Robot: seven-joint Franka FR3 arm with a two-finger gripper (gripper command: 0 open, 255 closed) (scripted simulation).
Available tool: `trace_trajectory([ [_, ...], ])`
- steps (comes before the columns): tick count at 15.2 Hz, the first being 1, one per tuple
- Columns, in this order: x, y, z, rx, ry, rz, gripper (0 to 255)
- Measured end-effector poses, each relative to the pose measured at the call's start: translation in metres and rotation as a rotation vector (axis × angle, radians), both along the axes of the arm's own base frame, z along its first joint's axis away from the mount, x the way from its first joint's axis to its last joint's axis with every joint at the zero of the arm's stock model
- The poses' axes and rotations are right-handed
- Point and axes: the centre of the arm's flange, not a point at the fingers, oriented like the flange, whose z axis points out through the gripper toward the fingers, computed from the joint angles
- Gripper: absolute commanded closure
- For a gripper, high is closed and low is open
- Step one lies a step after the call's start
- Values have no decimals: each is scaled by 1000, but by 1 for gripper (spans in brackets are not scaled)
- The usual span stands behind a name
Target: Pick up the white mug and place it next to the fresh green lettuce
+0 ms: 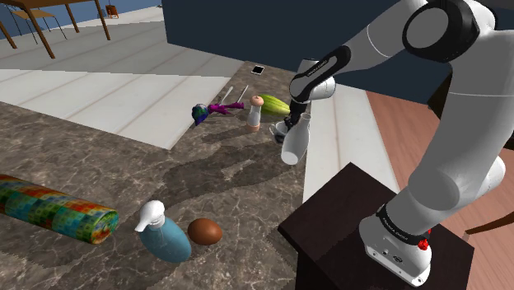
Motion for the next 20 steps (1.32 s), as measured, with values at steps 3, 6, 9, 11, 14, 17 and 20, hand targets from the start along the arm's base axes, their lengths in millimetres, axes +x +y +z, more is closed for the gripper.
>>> trace_trajectory([
  [3,0,0,-11,0,0,0,255],
  [6,0,0,-13,0,0,0,255],
  [9,1,1,-13,0,0,0,0],
  [11,0,1,-13,0,1,0,0],
  [14,0,1,-13,0,1,0,0],
  [17,1,0,1,0,1,0,0],
  [20,3,-4,30,0,0,0,0],
])
